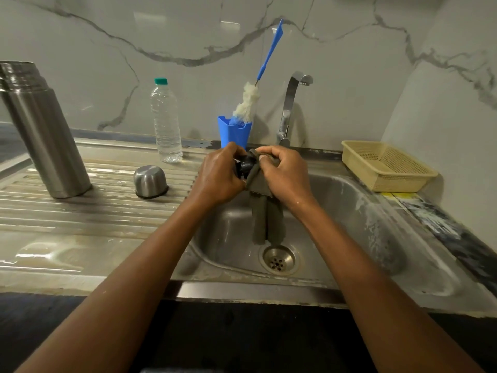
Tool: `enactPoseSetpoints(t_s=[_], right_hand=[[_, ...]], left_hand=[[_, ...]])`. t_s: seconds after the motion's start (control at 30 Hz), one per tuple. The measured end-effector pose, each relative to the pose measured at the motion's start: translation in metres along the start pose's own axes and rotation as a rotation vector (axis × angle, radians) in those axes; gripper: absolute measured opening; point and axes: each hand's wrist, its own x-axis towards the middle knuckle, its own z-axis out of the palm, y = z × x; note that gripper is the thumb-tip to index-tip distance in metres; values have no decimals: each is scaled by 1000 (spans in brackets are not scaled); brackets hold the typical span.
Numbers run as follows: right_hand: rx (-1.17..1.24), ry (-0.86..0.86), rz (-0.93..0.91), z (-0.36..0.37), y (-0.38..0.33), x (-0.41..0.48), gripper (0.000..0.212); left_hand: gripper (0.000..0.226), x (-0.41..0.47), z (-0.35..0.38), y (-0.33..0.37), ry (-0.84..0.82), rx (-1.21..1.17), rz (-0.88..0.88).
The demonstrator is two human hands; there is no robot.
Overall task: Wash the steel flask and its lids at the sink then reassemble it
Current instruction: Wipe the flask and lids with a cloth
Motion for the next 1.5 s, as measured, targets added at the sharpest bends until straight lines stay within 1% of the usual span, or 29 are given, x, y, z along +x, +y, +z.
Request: enactPoseSetpoints(t_s=[0.07, 0.17, 0.23, 0.37, 0.47, 0.57, 0.8, 0.93, 1.03, 1.13, 1.2, 1.27, 1.37, 1.43, 1.5], right_hand=[[-37, -21, -9, 1, 8, 0, 24], [-90, 28, 106, -2, 26, 4, 26], [4, 60, 186, -7, 32, 8, 26], [307, 174, 276, -12, 23, 21, 24], [396, 161, 303, -10, 20, 18, 24], [429, 120, 333, -6, 20, 11, 17], [390, 71, 258, 18, -8, 2, 21], [409, 43, 222, 33, -32, 2, 16], [469, 38, 240, 43, -50, 2, 21], [498, 29, 248, 55, -58, -1, 17], [492, 25, 266, 65, -57, -2, 14], [491, 37, 288, 74, -54, -3, 14], [491, 61, 320, 85, -47, -4, 14], [493, 49, 339, 90, -42, -4, 17], [493, 43, 344, 93, -38, -3, 19]], left_hand=[[56, -2, 0, 4, -27, -27, 1], [62, -1, 0, 7, -27, -76, -43], [65, 1, -1, 8, 4, -108, -79], [77, 2, -5, 7, 15, -157, -141], [66, 0, -8, 10, 49, -154, -147], [67, -4, -15, 13, 6, -91, -151], [67, -32, -49, 5, 40, -65, -263], [66, -49, -78, -13, 131, -79, -407], [60, -61, -104, -31, 181, -141, -531], [55, -69, -128, -50, 265, -132, -648], [57, -72, -140, -61, 321, -138, -710], [59, -72, -150, -70, 360, -147, -733], [61, -70, -159, -83, 400, -135, -721], [67, -67, -159, -89, 394, -146, -711], [63, -66, -157, -95, 373, -134, -692]])
